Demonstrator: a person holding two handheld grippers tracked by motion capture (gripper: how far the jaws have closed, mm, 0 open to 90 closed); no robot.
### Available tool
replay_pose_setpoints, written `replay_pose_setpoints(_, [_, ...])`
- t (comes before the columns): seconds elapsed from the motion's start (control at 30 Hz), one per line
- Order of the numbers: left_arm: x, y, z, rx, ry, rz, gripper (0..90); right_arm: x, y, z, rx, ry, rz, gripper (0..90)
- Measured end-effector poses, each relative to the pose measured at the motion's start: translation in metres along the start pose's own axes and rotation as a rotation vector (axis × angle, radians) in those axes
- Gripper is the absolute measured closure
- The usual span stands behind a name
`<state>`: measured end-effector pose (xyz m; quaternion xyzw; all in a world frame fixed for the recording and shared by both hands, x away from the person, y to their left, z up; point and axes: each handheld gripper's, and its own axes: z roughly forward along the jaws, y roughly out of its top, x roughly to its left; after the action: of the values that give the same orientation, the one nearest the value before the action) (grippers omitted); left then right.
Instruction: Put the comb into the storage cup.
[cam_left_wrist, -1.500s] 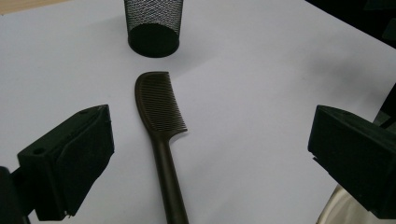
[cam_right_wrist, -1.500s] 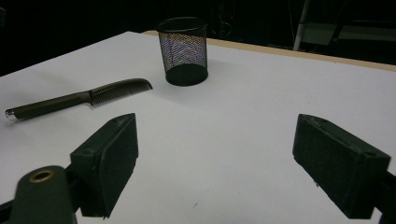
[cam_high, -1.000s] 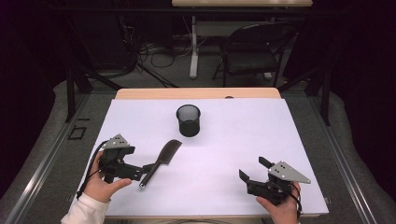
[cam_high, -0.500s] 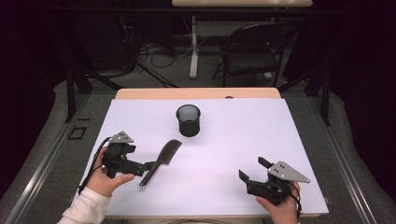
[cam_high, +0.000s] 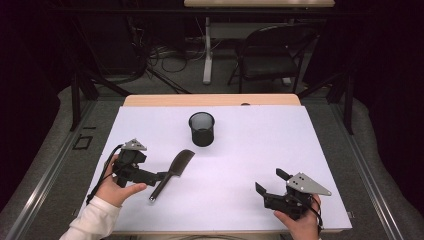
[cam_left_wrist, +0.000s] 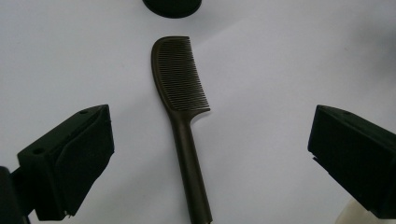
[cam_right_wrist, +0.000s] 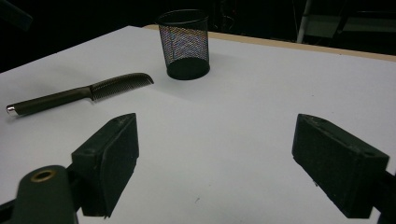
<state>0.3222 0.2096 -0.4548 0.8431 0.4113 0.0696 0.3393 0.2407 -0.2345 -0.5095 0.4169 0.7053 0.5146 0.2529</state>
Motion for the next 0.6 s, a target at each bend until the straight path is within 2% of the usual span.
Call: replay_pose_setpoints(0.6, [0.0022,0.0092,0.0105,0.092,0.036,0.004,0.6,0.0004,-0.0007,0.0012,0.002,0.003,0.001,14.8])
